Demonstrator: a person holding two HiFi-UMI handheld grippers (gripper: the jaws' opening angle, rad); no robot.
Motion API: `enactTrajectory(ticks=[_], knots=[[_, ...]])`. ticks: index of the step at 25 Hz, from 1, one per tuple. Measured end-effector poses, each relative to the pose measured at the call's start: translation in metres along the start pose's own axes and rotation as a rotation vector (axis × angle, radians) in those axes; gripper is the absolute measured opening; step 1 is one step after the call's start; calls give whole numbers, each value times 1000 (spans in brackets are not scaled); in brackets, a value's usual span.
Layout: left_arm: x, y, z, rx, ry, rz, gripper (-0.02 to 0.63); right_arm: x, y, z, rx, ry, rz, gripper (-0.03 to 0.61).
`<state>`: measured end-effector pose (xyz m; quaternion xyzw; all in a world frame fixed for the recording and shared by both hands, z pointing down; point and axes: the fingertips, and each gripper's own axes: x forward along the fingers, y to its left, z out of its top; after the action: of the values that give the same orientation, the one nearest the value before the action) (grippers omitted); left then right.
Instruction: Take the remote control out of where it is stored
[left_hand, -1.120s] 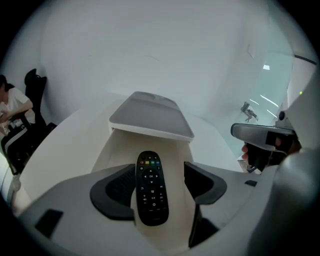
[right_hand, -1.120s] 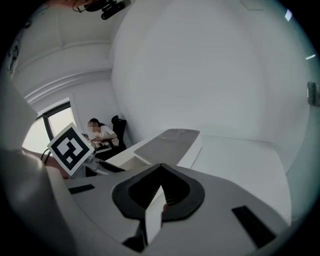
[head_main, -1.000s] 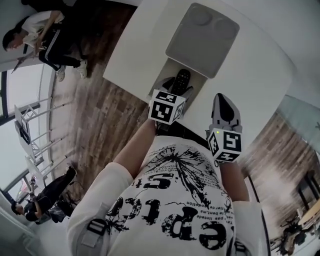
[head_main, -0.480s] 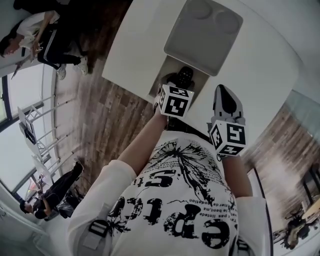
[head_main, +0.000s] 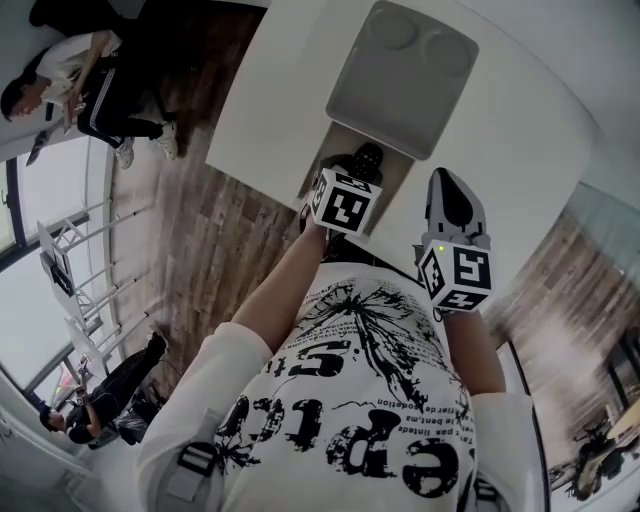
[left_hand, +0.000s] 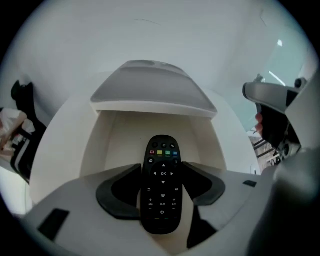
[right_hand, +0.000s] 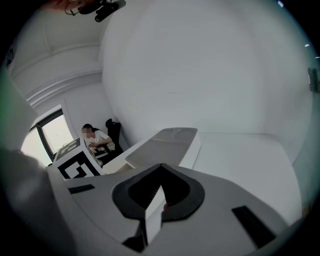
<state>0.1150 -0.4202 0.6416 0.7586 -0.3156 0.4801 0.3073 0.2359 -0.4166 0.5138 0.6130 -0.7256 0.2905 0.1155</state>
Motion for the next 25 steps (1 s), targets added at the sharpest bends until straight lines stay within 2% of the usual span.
enactTrajectory(ticks=[2, 7, 12, 17, 22, 25], knots=[[-3, -1, 3, -34, -9, -27, 267, -3, -3, 2, -4, -9, -3, 0], [-19, 2, 6, -1, -41, -8, 265, -10, -1, 8, -14, -25, -23, 0], [-57, -1, 25, -5, -151, -25, 265, -19, 0, 14, -26, -51, -35, 0], [-108, -9, 64, 27, -340, -40, 265, -29, 5, 34, -51, -107, -47, 0], [-168, -21, 108, 79, -588, -75, 265, -45, 17, 70, -79, -196, -56, 0], [-198, -27, 126, 108, -701, -82, 265, -60, 23, 98, -129, -266, -83, 0]])
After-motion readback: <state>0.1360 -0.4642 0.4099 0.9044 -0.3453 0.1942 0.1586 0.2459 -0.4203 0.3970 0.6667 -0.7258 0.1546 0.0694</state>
